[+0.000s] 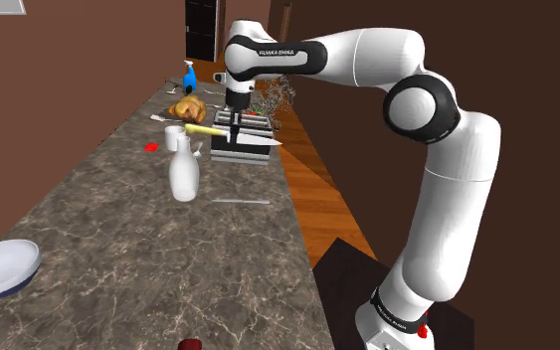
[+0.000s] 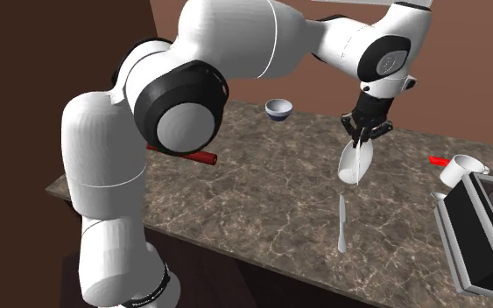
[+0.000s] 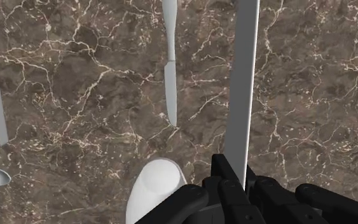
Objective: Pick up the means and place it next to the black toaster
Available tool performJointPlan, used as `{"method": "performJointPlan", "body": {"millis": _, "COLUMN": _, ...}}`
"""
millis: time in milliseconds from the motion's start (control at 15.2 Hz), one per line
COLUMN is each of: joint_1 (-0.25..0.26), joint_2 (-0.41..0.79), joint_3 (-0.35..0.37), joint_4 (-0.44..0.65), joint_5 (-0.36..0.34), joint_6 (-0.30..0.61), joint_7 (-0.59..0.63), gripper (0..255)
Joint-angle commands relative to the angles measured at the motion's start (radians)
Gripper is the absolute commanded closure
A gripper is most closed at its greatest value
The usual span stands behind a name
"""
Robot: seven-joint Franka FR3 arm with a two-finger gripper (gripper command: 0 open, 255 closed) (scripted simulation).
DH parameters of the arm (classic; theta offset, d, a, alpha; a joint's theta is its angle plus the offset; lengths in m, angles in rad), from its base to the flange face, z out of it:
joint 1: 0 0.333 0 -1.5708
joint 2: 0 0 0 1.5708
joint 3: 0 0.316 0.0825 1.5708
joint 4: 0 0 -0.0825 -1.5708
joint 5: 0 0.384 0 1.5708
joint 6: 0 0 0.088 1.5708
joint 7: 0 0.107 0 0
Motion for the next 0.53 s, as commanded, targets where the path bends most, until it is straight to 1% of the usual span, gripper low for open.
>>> {"method": "performJointPlan", "body": {"millis": 0, "joint_1": -0.026, "joint_2": 0.037, "joint_3": -0.014, "joint_4": 0.055, "joint_5": 0.003, "joint_6": -0.018, "joint_7": -0.042, "gripper": 255}}
{"method": "performJointPlan", "body": {"millis": 264, "joint_1": -0.076, "joint_2": 0.13, "joint_3": -0.037, "joint_4": 0.194, "joint_5": 0.01, "joint_6": -0.065, "joint_7": -0.115, "gripper": 255}}
{"method": "performJointPlan", "body": {"millis": 462, "joint_1": -0.114, "joint_2": 0.218, "joint_3": -0.052, "joint_4": 0.329, "joint_5": 0.017, "joint_6": -0.114, "joint_7": -0.167, "gripper": 255}}
